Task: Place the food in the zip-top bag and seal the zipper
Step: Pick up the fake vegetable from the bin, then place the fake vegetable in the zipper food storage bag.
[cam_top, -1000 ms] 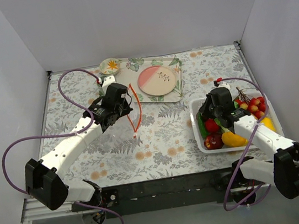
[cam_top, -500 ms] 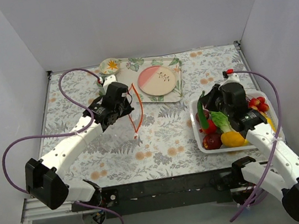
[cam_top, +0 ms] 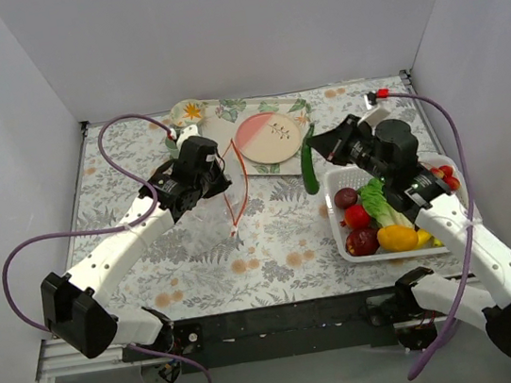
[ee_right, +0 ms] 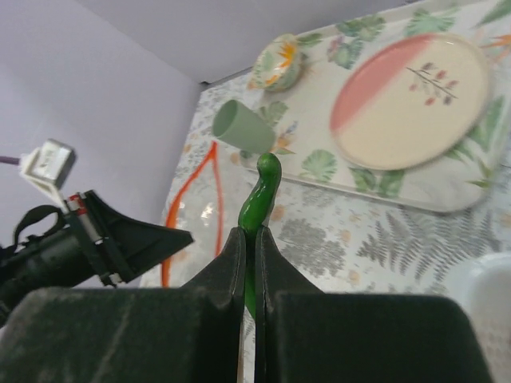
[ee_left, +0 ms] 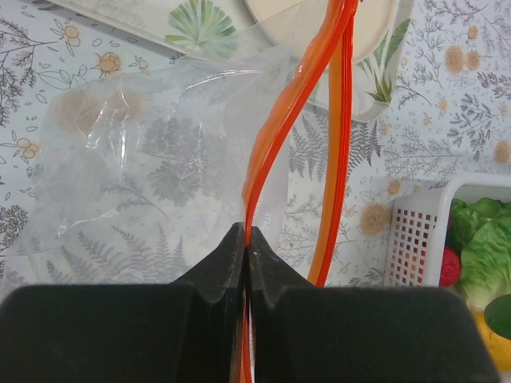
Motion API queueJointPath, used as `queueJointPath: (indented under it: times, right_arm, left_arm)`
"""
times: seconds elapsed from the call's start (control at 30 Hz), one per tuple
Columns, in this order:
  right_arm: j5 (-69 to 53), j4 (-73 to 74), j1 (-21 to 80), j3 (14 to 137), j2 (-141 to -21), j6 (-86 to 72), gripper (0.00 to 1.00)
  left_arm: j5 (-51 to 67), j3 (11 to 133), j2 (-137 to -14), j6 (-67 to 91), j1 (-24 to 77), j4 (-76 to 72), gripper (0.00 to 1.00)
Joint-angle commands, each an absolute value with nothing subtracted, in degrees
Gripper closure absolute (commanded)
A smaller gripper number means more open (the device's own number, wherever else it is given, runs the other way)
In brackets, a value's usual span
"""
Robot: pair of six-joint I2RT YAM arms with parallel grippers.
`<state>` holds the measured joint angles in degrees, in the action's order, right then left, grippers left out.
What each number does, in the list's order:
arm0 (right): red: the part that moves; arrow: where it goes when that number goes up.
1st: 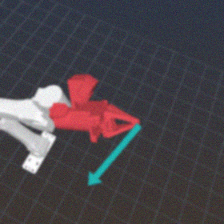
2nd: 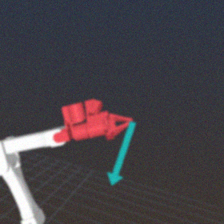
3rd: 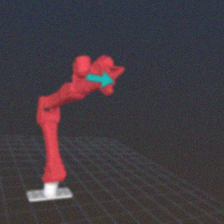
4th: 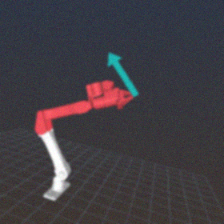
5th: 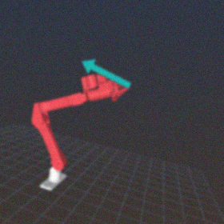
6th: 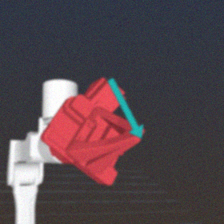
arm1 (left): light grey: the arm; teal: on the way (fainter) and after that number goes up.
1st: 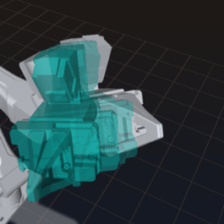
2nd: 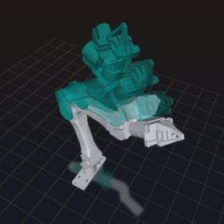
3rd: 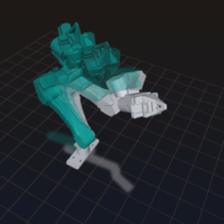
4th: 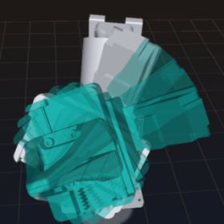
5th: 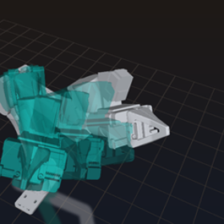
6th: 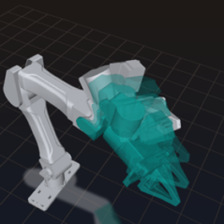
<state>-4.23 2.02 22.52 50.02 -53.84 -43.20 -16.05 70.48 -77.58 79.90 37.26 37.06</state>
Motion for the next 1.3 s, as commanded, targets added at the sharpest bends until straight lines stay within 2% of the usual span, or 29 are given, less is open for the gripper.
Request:
queueJointPath:
  times: [0.0, 0.2, 0.53, 1.0, 1.13, 1.17, 1.27]
  right_arm:
    - [-0.37, -11.59, 30.75, 58.07, -58.88, -45.88, 0.99]
    - [5.26, -21.77, 38.83, 61.08, -67.31, -48.24, 0.99]
    - [10.02, -31.19, 44.65, 62.32, -80.32, -50.97, 0.99]
    - [15.12, -26.98, 48.42, 60.92, -82.09, -48.78, 0.98]
    - [15.38, -28.3, 49.39, 57.67, -80.78, -48.52, 0.82]
    - [15.73, -28.3, 49.74, 57.31, -80.51, -48.17, 0.72]
    - [17.22, -26.64, 50.8, 57.57, -79.98, -46.5, 0.61]
  left_arm:
    - [-14.15, 73.47, -77.78, 80.77, 37.53, 38.06, 1.0]
    - [-14.15, 74.0, -78.13, 81.12, 37.53, 38.41, 1.0]
    - [-14.41, 74.18, -77.87, 81.12, 37.53, 38.76, 1.0]
    - [-15.29, 73.13, -76.38, 80.95, 37.53, 38.06, 1.0]
    - [-15.56, 72.86, -75.76, 81.12, 37.53, 37.79, 1.0]
    - [-15.64, 72.77, -75.59, 81.12, 37.53, 37.71, 1.0]
    - [-16.08, 72.42, -75.06, 81.21, 37.53, 37.53, 1.0]
